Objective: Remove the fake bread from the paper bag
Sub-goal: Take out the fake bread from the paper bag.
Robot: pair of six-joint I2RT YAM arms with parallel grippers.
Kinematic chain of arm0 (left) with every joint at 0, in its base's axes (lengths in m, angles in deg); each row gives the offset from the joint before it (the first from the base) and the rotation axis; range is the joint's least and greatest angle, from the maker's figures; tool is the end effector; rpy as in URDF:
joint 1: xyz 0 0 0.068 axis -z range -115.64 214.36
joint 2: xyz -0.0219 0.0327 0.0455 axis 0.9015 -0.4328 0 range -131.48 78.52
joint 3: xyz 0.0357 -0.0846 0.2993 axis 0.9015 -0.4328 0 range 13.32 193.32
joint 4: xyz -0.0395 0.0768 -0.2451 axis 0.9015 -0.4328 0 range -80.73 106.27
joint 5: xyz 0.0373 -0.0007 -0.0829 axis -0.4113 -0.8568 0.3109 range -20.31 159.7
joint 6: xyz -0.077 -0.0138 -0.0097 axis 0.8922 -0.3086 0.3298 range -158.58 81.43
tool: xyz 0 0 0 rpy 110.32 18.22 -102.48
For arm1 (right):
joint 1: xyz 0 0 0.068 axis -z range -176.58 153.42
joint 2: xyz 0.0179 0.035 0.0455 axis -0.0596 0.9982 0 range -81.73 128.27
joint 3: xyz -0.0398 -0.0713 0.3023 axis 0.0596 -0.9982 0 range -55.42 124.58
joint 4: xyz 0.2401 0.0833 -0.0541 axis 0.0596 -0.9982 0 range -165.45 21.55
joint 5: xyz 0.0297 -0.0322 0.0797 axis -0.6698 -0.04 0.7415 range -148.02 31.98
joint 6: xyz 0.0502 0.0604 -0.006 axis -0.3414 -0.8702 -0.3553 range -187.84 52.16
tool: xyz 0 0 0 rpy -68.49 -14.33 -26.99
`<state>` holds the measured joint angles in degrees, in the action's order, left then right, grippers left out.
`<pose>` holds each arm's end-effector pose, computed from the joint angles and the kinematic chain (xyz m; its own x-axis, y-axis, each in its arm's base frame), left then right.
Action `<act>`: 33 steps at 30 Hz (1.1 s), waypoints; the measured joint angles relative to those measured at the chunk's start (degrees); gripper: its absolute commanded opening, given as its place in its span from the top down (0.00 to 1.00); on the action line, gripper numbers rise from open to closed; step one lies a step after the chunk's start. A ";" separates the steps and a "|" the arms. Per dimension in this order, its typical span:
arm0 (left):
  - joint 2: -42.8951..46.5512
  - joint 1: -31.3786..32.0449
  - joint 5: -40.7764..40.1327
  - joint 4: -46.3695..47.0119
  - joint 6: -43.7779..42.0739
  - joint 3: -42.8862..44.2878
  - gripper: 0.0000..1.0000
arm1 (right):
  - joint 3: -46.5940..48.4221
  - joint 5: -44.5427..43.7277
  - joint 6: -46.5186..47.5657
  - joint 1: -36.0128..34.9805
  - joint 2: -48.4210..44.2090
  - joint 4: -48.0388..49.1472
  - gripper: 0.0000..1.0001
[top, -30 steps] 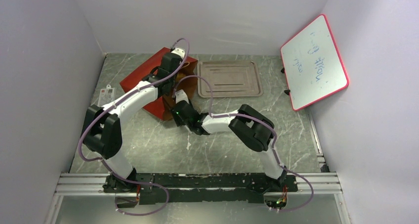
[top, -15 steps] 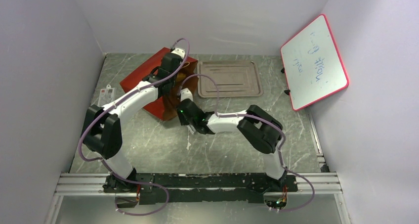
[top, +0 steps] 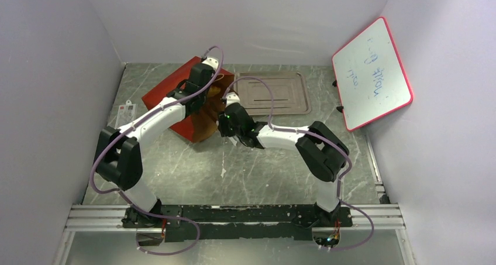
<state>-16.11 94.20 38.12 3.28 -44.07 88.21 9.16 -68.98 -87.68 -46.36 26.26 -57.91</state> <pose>0.3686 -0.1706 0.3211 -0.4628 0.3597 -0.8102 0.0868 0.9280 0.3624 0.3005 0.3353 0.2042 -0.5491 -0.1333 -0.8251 -0.4893 0.8516 0.1880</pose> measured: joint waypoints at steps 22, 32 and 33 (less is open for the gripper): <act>3.26 -0.02 8.37 0.07 -6.78 -4.17 0.93 | 5.92 11.76 13.81 5.57 5.60 -1.84 0.52; 3.67 -0.17 8.92 0.20 -7.63 -5.22 0.93 | 6.67 18.23 17.00 5.68 6.43 -1.42 0.52; 3.67 -0.17 8.92 0.20 -7.65 -5.31 0.93 | 6.67 18.62 17.25 5.68 6.43 -1.14 0.52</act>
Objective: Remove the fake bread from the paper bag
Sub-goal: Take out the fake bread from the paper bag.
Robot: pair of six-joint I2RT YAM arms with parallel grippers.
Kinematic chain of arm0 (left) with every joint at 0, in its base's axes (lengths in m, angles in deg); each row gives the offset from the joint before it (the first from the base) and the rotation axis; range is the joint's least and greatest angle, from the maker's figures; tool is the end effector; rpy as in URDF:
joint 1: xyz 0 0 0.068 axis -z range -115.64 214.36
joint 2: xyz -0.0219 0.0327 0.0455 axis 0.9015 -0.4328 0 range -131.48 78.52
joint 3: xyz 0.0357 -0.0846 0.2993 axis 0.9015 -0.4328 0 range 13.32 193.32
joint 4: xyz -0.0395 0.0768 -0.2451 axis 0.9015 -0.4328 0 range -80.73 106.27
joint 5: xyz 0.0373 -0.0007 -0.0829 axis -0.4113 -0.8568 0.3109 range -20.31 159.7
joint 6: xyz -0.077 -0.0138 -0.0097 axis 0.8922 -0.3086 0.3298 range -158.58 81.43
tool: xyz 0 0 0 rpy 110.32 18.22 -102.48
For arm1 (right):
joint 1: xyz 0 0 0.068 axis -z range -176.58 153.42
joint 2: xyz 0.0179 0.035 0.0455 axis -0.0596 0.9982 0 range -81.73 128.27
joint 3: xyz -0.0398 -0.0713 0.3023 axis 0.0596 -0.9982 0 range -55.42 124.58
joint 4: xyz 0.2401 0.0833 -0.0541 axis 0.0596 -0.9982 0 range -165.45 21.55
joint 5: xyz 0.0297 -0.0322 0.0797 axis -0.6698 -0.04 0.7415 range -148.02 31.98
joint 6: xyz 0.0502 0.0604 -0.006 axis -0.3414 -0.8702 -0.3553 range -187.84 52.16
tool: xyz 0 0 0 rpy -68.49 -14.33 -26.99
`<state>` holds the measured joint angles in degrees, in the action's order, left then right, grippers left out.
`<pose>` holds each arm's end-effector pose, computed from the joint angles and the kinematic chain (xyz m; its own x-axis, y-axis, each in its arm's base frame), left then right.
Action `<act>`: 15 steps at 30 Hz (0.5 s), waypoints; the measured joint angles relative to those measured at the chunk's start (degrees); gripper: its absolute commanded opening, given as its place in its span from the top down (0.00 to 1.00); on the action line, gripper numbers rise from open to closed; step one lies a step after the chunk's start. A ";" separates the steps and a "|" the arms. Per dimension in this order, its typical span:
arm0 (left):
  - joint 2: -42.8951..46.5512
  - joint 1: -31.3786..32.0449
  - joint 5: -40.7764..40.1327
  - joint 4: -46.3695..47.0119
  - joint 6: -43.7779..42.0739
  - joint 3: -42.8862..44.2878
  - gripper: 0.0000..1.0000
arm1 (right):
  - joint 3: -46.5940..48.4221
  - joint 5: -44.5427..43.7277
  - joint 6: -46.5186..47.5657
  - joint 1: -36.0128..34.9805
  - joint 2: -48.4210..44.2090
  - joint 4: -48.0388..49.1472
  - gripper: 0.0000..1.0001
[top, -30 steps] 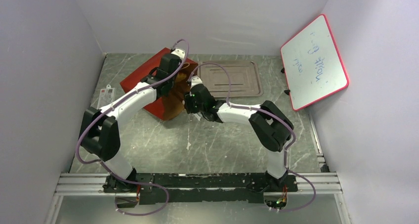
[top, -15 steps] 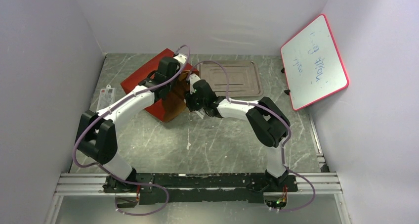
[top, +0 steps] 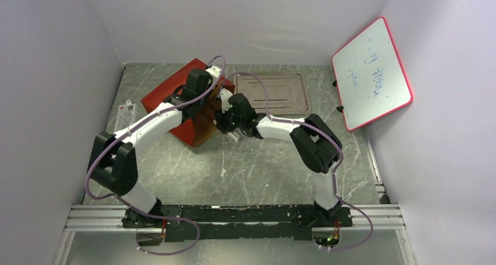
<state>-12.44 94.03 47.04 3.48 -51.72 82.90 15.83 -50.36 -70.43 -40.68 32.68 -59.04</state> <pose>0.3486 -0.1686 0.3095 -0.4343 0.4891 -0.7564 0.2864 0.8712 0.3988 0.3398 0.3418 0.1907 -0.4333 -0.3575 -0.8273 -0.7505 0.6513 0.1116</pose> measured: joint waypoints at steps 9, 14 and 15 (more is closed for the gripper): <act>1.14 -0.28 0.13 0.07 -0.07 -0.68 0.93 | 0.24 1.20 1.55 0.00 0.39 1.01 0.51; 1.18 -0.39 0.44 0.09 -0.15 -0.98 0.93 | 2.27 1.40 2.40 -0.02 3.10 1.51 0.47; 1.20 -0.42 0.46 0.09 -0.17 -1.11 0.93 | 2.29 1.42 2.62 -0.04 3.43 1.55 0.47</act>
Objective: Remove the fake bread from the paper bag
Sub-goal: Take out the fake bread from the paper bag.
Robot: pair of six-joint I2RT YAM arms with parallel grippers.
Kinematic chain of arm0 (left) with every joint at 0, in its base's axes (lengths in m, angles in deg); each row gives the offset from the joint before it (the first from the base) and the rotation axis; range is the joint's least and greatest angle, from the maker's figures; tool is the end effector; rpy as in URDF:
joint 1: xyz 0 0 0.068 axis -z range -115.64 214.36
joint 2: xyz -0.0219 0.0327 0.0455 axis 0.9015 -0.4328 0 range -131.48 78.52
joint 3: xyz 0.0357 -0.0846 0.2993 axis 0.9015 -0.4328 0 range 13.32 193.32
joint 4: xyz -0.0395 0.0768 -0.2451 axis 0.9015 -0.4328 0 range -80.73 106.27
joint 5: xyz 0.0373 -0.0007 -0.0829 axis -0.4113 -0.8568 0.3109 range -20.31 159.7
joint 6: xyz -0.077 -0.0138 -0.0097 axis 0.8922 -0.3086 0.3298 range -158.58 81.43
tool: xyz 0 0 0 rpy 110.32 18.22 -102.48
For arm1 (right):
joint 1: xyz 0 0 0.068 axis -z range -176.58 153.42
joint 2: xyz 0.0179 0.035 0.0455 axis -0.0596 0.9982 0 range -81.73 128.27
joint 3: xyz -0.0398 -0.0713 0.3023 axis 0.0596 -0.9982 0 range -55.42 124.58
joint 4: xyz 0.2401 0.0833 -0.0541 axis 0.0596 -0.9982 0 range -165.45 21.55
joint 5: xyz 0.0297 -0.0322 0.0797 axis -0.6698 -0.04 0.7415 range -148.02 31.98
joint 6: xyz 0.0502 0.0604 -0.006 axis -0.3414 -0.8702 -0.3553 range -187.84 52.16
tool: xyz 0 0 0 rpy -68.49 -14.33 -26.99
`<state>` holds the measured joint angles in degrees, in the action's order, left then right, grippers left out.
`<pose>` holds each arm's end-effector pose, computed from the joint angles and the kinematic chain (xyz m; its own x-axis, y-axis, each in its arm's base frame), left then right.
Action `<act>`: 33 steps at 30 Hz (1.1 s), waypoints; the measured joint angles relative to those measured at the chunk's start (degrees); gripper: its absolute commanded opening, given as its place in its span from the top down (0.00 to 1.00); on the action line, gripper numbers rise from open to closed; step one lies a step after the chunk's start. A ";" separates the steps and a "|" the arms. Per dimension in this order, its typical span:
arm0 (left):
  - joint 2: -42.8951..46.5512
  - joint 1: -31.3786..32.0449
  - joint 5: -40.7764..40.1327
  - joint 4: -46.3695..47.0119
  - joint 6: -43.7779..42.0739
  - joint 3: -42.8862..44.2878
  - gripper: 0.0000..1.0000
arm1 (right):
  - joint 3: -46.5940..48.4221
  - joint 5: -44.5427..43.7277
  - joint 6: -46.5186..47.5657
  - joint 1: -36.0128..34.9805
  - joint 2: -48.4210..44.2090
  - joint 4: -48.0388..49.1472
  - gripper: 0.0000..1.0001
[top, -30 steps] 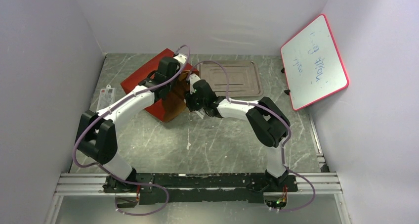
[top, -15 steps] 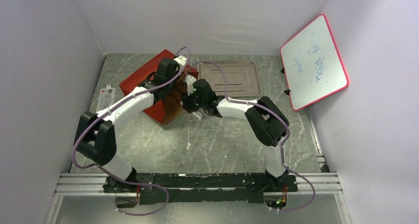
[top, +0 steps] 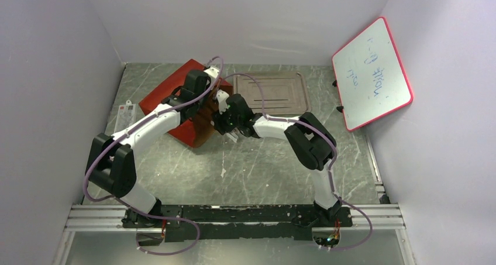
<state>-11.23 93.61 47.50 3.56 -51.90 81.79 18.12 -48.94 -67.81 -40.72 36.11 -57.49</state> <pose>0.3444 -0.1636 0.3102 -0.4333 0.4874 -0.7581 0.2869 0.8720 0.3966 0.3487 0.3531 0.1793 -0.3940 -0.3830 -0.8355 -0.7826 0.6166 0.0863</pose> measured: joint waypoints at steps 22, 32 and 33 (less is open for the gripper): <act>1.03 -1.53 1.09 -0.02 0.90 -1.16 0.93 | 0.92 1.68 -0.26 0.52 2.86 1.42 1.00; -0.15 -1.70 -1.97 -0.55 3.19 1.22 0.93 | -2.64 -2.05 -2.19 -1.27 -6.49 -2.56 1.00; -0.26 -1.75 -2.32 -0.55 3.30 1.40 0.93 | -2.73 -2.49 -2.38 -1.55 -7.39 -2.78 1.00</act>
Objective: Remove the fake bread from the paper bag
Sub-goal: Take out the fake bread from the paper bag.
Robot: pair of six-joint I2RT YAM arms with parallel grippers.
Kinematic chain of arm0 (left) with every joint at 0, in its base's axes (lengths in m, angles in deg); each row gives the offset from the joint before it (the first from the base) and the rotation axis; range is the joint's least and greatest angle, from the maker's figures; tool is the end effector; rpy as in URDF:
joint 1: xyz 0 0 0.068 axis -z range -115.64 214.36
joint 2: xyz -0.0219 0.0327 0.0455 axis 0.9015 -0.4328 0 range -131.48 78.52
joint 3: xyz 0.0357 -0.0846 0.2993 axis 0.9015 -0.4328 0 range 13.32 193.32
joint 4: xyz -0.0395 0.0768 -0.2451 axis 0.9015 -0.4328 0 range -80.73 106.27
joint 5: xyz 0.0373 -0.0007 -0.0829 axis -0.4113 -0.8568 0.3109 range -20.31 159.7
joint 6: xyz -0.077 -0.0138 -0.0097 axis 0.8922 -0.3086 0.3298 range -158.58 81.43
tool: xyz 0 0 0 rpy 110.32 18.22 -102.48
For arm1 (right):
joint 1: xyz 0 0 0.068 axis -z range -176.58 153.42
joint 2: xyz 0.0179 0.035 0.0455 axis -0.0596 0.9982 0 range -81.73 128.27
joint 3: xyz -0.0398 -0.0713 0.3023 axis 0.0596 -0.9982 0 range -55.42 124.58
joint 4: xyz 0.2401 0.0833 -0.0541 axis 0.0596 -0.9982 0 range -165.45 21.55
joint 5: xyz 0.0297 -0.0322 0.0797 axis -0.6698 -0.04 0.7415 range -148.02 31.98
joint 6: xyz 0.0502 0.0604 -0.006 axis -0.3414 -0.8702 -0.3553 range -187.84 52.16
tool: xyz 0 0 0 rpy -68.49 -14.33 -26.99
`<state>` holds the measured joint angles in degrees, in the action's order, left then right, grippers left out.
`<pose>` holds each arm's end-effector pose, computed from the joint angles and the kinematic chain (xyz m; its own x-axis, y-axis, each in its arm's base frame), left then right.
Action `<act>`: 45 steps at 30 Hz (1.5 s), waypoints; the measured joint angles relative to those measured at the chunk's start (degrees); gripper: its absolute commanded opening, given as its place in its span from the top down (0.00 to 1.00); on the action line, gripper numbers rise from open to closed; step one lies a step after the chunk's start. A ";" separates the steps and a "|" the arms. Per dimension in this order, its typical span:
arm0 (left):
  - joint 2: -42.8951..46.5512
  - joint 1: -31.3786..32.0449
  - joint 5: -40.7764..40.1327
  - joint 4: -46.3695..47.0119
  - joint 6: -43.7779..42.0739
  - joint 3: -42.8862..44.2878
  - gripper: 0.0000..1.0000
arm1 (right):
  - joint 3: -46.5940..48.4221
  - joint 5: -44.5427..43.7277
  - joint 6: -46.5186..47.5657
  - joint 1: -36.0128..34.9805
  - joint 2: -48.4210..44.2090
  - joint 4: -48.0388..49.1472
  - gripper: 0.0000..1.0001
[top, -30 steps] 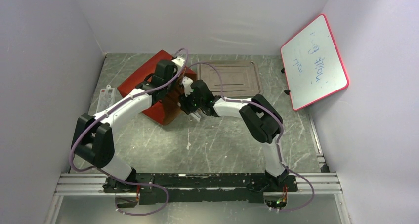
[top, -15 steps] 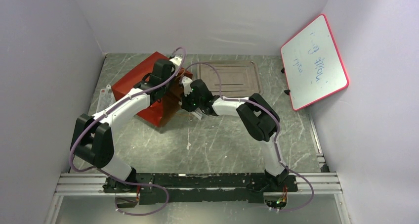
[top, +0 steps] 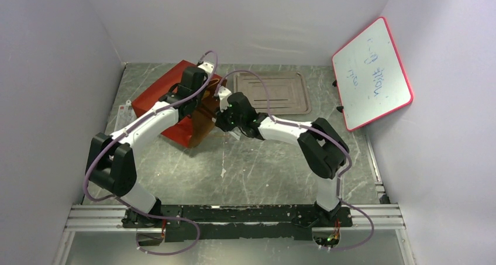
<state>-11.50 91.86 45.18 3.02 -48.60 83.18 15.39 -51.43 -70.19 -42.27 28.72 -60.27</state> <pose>0.3520 -0.1516 0.3168 -0.4613 0.4188 -0.7822 0.1964 0.9079 0.3703 0.3246 0.3436 0.2170 -0.3962 -0.3475 -0.8499 -0.7637 0.6386 0.0949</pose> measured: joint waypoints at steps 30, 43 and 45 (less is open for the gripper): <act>-7.39 -1.53 -8.52 -4.28 6.80 10.10 0.93 | -10.82 -20.39 -8.26 -1.16 -24.57 -11.72 1.00; -13.92 -2.73 -13.38 -8.20 11.30 17.40 0.93 | -12.55 -30.75 -12.57 -1.14 -33.20 -16.70 1.00; -14.91 -3.06 -13.86 -8.52 11.58 18.08 0.93 | -12.55 -32.09 -13.14 -1.11 -34.14 -17.11 1.00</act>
<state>-26.40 88.80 31.33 -5.51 -37.01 101.26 2.84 -83.52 -83.33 -43.39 -5.42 -77.38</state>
